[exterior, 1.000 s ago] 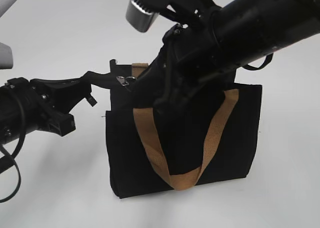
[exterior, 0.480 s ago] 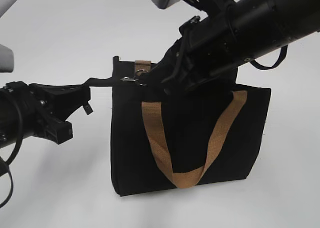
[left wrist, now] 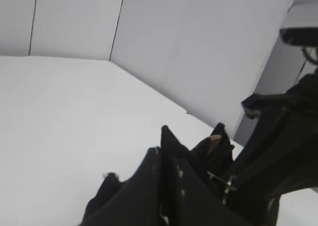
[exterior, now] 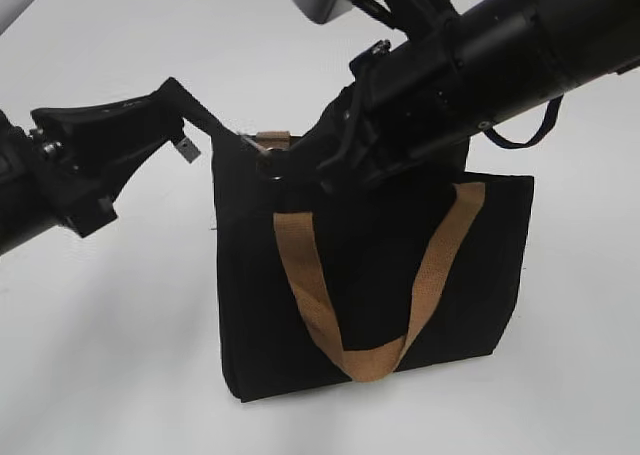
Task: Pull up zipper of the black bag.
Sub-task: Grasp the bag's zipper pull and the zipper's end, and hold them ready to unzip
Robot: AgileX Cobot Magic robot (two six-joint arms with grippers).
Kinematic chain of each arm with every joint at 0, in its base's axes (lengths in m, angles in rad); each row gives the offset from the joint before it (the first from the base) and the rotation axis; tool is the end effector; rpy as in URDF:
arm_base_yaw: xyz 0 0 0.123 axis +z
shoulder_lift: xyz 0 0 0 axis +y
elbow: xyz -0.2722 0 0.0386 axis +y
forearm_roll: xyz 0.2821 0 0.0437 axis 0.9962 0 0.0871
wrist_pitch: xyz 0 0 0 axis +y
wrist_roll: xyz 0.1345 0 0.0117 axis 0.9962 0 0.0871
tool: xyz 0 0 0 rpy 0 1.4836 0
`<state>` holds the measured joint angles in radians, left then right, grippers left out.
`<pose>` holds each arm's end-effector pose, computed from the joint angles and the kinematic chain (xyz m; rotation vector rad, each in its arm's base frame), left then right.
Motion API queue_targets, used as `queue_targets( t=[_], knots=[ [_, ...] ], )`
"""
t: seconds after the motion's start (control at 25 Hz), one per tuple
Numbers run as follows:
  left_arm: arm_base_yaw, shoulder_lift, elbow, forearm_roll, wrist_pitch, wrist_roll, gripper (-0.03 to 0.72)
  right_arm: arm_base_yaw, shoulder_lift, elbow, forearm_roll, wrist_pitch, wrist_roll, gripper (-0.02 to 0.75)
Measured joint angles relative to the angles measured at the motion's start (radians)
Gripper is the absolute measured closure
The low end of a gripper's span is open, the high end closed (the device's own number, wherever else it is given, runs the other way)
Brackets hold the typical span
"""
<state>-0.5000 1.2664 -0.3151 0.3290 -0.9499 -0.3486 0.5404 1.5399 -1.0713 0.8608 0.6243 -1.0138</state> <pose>0.2328 -0.1676 0.1976 0.4820 1.4806 -0.7197 0.2985 0.2490 0.2193 -1.1249 2.1058 0.6823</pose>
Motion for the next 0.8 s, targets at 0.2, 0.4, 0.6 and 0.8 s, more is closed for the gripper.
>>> queue_targets(
  t=[0.2,0.4,0.6,0.8],
  knots=[
    [0.000,-0.006,0.006,0.073,-0.064,-0.054,0.684,0.002,0.025,-0.007,0.034,0.011,-0.053,0.715],
    [0.003,-0.006,0.006,0.077,-0.078,-0.074,0.684,0.038,0.035,-0.006,0.035,0.009,-0.142,0.673],
    [0.005,-0.006,0.006,0.077,-0.092,-0.076,0.684,0.058,0.035,-0.006,0.027,-0.008,-0.159,0.629],
    [0.006,-0.006,0.006,0.077,-0.091,-0.077,0.684,0.059,0.035,-0.006,0.026,-0.009,-0.163,0.580]
  ],
)
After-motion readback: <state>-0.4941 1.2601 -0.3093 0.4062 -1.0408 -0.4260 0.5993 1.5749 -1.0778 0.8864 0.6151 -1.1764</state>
